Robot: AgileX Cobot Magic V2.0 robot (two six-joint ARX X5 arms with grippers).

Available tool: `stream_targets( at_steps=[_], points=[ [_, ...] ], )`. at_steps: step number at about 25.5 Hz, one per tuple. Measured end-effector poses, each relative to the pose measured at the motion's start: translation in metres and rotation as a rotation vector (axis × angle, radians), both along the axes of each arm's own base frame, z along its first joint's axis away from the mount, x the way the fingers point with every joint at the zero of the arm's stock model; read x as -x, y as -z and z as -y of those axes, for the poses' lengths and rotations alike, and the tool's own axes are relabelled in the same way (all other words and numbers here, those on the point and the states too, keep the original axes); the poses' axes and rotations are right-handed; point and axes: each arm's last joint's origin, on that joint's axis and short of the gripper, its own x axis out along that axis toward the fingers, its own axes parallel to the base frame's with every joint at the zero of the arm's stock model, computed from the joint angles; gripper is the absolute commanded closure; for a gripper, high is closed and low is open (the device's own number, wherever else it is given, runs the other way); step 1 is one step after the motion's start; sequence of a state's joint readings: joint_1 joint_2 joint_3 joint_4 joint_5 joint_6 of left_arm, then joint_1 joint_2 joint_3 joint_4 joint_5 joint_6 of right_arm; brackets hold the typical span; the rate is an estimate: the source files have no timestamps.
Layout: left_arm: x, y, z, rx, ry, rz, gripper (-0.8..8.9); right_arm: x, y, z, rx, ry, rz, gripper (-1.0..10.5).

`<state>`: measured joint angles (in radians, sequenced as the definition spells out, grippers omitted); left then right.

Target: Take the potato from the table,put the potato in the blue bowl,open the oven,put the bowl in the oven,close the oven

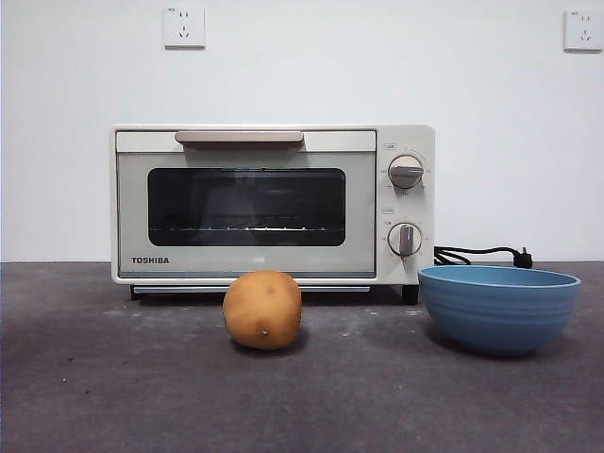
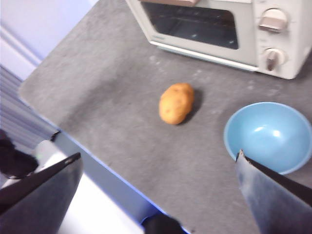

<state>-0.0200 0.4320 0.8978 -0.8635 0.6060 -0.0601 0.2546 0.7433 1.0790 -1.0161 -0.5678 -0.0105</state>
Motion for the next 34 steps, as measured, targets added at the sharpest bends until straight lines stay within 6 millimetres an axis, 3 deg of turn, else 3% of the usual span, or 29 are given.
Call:
stream_targets(
  at_steps=[6, 17, 27, 34],
  points=[
    [0.0, 0.0, 0.0, 0.0, 0.0, 0.0, 8.21, -0.026, 0.005, -0.022, -0.024, -0.105, -0.047, 2.9],
    [0.0, 0.0, 0.0, 0.0, 0.0, 0.001, 8.21, -0.082, 0.031, -0.097, 0.002, -0.213, -0.061, 2.9],
    [0.0, 0.0, 0.0, 0.0, 0.0, 0.002, 8.21, -0.121, 0.088, -0.155, 0.149, -0.113, -0.113, 2.9],
    [0.0, 0.0, 0.0, 0.0, 0.0, 0.003, 8.21, -0.144, 0.148, -0.196, 0.248, -0.051, -0.141, 2.9]
  ],
)
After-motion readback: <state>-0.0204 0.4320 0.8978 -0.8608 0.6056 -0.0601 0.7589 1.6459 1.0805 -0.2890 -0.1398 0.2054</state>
